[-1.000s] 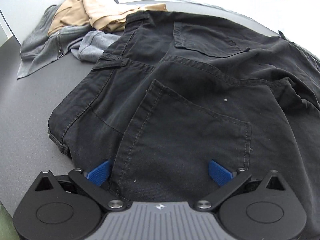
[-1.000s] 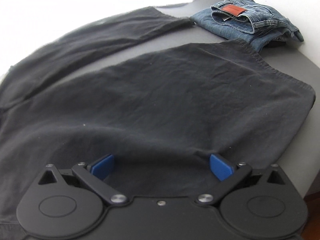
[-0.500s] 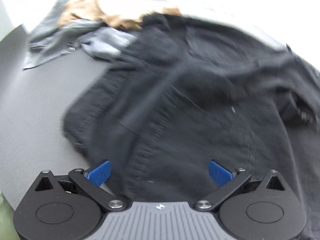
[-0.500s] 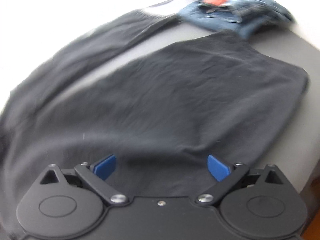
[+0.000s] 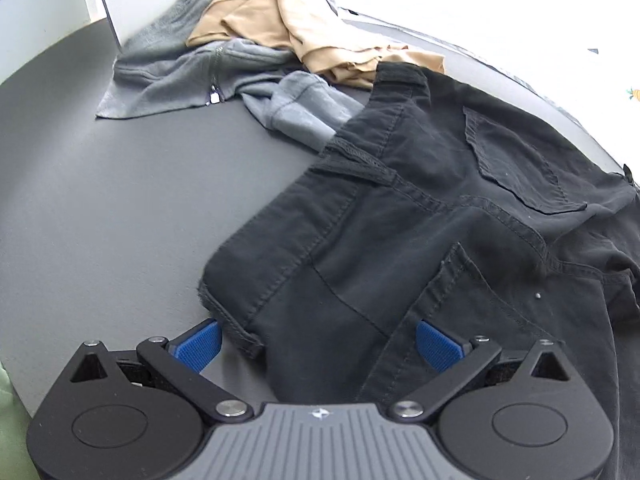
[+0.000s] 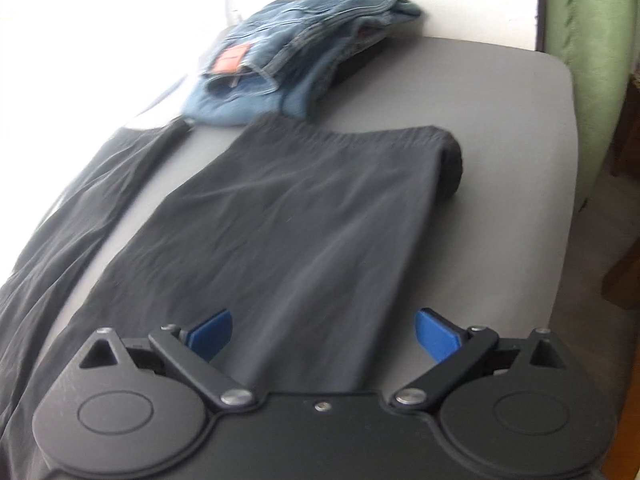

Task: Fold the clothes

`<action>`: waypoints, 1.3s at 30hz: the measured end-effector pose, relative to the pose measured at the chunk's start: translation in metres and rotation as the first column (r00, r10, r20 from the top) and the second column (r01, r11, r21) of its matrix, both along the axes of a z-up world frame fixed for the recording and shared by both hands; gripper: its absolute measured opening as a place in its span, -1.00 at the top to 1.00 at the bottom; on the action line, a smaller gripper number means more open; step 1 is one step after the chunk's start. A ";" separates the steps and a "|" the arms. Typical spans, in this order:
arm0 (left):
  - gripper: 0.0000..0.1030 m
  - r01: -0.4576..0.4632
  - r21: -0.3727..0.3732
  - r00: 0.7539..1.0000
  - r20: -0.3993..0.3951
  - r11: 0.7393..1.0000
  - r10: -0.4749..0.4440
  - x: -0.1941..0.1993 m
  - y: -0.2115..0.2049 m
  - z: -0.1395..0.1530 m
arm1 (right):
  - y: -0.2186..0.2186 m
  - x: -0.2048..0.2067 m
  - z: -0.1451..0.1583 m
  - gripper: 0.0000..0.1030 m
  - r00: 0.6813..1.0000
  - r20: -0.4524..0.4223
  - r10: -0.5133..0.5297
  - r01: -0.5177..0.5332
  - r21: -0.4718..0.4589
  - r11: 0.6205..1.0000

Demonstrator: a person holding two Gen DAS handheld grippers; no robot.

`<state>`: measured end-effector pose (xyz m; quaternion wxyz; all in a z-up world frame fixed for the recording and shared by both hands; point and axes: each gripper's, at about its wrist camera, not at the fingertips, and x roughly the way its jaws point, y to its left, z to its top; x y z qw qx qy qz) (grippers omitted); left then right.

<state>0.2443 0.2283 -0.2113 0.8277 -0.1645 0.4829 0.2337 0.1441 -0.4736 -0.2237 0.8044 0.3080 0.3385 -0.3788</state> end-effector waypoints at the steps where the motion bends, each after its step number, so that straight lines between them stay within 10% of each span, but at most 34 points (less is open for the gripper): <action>1: -0.98 -0.003 -0.006 1.000 -0.002 1.000 0.003 0.001 -0.001 -0.002 | -0.004 0.004 -0.002 -0.93 1.000 -0.002 -0.001 0.001 -0.003 1.000; 11: -0.81 -0.111 -0.059 0.991 0.072 0.992 0.115 0.000 0.008 -0.007 | -0.021 0.032 -0.016 -0.87 0.999 -0.032 0.006 -0.006 -0.007 1.000; 14: -0.33 -0.159 -0.037 0.984 0.082 0.987 0.161 -0.005 0.010 -0.004 | -0.018 0.033 -0.015 -0.45 0.999 -0.033 -0.032 0.032 -0.024 0.999; 16: 0.38 -0.195 -0.001 0.979 0.063 0.981 0.195 -0.006 0.013 -0.002 | -0.016 0.033 -0.013 0.53 0.996 -0.076 -0.046 0.041 -0.066 0.997; 19: 0.67 -0.231 -0.034 0.970 0.076 0.972 0.233 -0.009 0.021 0.005 | -0.018 0.031 -0.005 0.78 0.998 -0.065 -0.017 0.012 -0.081 0.997; 33: 0.85 -0.151 0.105 0.942 0.317 0.983 0.111 0.009 -0.013 0.130 | 0.008 0.037 0.127 0.86 0.977 0.120 0.175 -0.128 -0.323 0.938; 39: 0.85 -0.167 0.138 0.962 0.238 0.976 0.131 0.015 -0.015 0.115 | 0.004 0.048 0.132 0.86 0.980 0.120 0.159 -0.116 -0.307 0.945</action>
